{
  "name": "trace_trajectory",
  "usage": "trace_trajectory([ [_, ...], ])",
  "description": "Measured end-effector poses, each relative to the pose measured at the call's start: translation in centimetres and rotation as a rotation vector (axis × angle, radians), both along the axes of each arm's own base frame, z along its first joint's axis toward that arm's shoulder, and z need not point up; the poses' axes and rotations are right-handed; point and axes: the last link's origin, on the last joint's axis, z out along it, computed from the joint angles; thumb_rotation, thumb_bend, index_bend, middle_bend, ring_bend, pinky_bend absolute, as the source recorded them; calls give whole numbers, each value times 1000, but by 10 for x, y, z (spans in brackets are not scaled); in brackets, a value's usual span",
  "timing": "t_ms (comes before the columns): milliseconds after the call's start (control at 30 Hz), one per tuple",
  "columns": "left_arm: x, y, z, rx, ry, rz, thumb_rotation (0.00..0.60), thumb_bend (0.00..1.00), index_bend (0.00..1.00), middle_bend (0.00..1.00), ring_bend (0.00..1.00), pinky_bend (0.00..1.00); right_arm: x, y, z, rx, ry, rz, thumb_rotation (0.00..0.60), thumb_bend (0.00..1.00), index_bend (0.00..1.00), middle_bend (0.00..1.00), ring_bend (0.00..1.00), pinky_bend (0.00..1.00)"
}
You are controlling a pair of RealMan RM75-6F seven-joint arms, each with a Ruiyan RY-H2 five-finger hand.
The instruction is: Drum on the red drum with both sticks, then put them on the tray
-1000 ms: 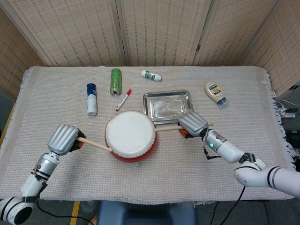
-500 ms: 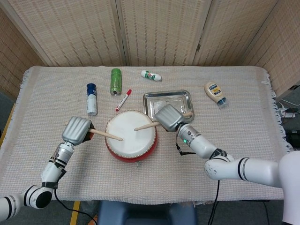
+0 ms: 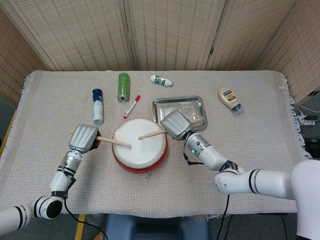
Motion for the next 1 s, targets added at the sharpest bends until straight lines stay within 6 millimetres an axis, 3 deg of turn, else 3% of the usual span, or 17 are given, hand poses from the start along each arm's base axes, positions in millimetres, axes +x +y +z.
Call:
trace_trajectory([
  [200,-4,0,-5,0,40,7,600,519,1000,1000,1000,1000,-3,2,14,-6,-62,-2,600,589,1000,1000,1000,1000],
  [567,11,-8,25,37,-93,-15,600,519,1000,1000,1000,1000,-46,-3,-20,30,92,-65,600,589,1000,1000,1000,1000],
  [700,9,-8,16,15,-83,-3,600,519,1000,1000,1000,1000,-44,-3,-21,18,84,-59,600,590,1000,1000,1000,1000],
  [1000,-3,-5,-11,-19,-1,19,600,519,1000,1000,1000,1000,-25,-1,8,-12,-143,-3,600,589,1000,1000,1000,1000],
])
